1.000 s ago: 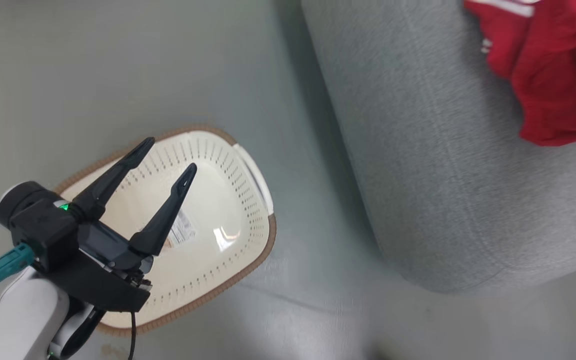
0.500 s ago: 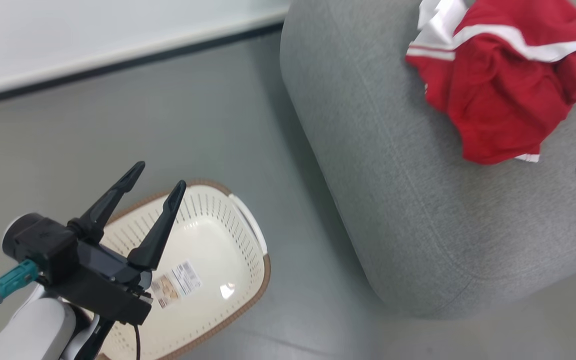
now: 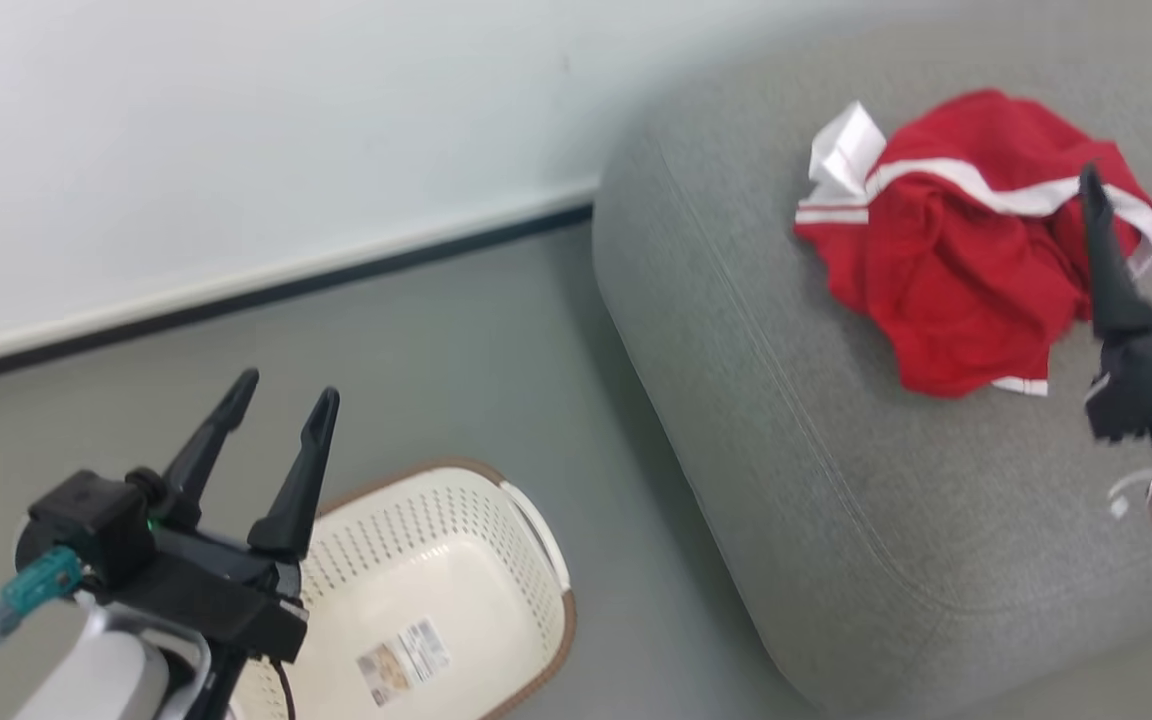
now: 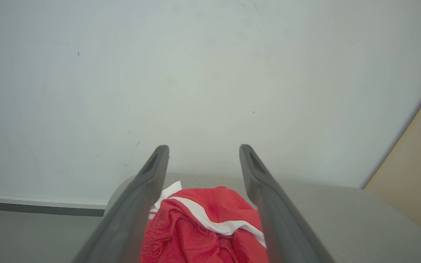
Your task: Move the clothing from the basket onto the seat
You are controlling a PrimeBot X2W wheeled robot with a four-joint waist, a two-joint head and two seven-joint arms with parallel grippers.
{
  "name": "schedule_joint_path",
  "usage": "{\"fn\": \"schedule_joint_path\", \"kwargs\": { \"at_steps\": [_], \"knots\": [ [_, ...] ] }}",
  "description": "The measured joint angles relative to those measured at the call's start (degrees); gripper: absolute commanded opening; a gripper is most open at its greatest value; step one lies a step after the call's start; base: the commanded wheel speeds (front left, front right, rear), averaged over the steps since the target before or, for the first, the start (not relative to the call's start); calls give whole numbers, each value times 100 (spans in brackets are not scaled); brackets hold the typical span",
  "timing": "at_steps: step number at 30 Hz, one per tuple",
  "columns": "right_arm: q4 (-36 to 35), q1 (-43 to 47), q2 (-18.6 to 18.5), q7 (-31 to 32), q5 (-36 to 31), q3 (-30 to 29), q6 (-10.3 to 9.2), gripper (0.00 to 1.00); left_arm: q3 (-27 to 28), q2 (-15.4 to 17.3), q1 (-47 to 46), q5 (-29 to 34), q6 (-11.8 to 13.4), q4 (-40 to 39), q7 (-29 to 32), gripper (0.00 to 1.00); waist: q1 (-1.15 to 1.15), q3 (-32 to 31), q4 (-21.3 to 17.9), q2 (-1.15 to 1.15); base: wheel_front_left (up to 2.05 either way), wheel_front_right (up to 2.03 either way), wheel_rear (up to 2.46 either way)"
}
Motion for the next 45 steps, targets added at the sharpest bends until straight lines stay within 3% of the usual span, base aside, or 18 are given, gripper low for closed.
{"fn": "schedule_joint_path", "kwargs": {
  "at_steps": [9,16,27,36,45],
  "knots": [
    [-806,1048,133,-164,135,45,9,100,232,-146,630,-90,434,76,-4,100,0,-519,479,0,0,0,0],
    [-1070,1589,459,-311,355,145,-9,100,441,-170,965,-109,543,160,-4,100,0,-738,833,0,0,0,0],
    [-1133,2535,1094,-722,506,324,-319,100,1023,-435,1426,-296,678,215,-5,100,1,-945,1330,0,0,0,0],
    [-992,2714,1360,-947,443,431,-552,100,1262,-538,1675,25,730,162,-5,100,1,-955,1417,1,0,0,0],
    [-826,2815,1507,-1047,344,502,-651,100,1457,-634,1867,453,736,154,-5,100,2,-903,1365,1,0,0,0]
  ]
}}
